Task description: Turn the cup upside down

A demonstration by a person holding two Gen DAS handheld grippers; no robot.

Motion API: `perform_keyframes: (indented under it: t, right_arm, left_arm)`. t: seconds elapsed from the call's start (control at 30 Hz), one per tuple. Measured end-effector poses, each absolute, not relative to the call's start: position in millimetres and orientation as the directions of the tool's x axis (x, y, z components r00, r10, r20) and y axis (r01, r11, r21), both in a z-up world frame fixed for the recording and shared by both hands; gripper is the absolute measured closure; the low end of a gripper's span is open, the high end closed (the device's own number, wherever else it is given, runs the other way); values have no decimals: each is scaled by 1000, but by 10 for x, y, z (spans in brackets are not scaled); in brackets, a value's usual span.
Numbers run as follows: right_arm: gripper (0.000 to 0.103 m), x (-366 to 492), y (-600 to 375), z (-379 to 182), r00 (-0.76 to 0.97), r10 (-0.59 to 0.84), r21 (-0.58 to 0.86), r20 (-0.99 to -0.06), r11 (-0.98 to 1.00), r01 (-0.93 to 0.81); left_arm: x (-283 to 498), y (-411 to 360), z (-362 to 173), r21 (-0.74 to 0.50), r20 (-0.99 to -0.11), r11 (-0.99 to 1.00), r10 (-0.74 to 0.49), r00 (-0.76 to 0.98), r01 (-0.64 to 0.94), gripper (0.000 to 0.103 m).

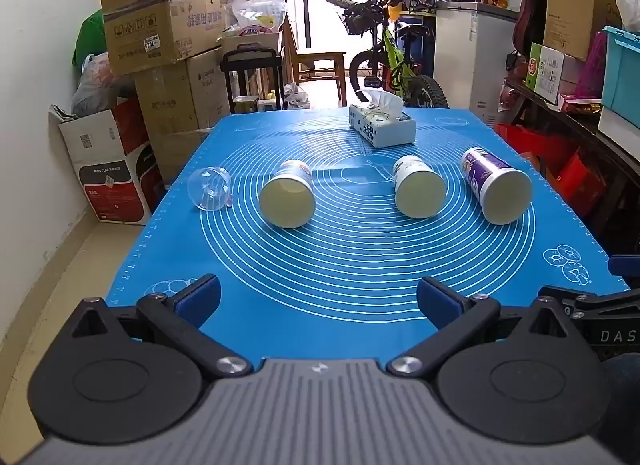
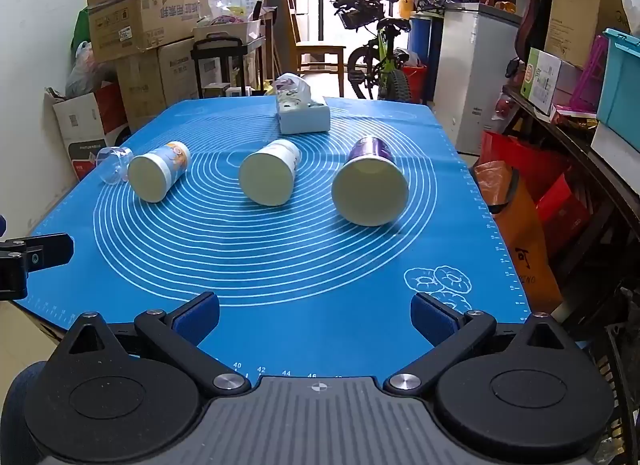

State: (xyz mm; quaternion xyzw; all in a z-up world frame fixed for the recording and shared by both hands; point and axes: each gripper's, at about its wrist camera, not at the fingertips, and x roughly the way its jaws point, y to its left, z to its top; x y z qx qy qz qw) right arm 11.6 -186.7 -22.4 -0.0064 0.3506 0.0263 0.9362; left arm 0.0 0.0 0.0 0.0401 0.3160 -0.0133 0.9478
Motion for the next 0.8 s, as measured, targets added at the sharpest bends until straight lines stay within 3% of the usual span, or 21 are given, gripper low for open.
perform_keyframes:
  t: [0.8]
  right_arm:
    - [2, 108, -1910, -211, 756, 35, 10, -654, 999, -38]
  left_arm:
    - [-64, -38, 58, 45, -573, 996, -39, 819, 79, 0]
